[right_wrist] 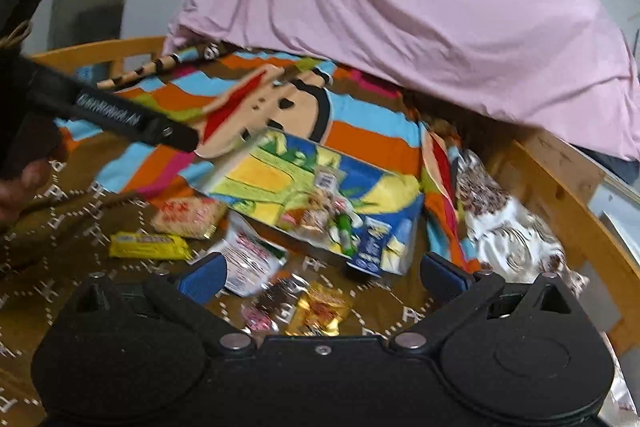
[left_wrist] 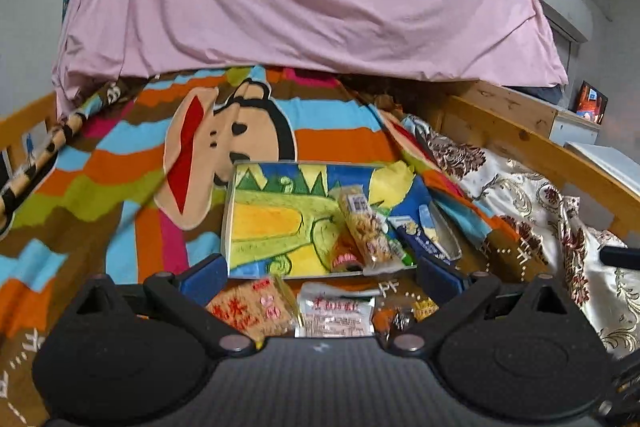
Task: Organize snacks
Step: 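Lower both open tools toward the remaining snacks beside the tray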
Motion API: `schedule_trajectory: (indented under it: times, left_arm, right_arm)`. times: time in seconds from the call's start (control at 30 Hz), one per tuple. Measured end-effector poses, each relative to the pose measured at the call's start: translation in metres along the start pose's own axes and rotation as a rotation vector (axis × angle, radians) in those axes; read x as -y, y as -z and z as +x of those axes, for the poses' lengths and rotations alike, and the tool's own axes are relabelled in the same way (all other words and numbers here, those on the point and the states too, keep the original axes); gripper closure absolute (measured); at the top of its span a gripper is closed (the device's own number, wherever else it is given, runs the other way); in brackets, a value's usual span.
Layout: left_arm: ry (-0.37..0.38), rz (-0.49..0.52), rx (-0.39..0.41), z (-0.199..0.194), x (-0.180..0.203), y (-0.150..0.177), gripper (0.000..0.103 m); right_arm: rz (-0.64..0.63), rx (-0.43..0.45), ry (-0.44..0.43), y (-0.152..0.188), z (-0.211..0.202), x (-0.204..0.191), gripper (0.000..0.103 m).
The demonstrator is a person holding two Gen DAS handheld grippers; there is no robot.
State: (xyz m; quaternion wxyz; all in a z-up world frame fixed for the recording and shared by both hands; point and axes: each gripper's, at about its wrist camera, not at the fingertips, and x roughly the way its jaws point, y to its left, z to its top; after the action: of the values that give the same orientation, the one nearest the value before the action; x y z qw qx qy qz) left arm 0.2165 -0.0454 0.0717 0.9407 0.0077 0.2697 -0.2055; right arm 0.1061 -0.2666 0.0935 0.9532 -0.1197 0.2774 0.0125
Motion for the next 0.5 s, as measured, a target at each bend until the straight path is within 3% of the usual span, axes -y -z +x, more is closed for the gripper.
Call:
schedule_trajectory:
  times: [0.23, 0.5]
  left_arm:
    - [0.002, -0.019, -0.039, 0.008, -0.001, 0.014, 0.0]
    - [-0.007, -0.022, -0.046, 0.009, -0.007, 0.018, 0.0]
  right_arm:
    - [0.033, -0.037, 0.03, 0.006, 0.004, 0.005, 0.001]
    - [0.029, -0.04, 0.006, 0.001, 0.006, 0.001, 0.001]
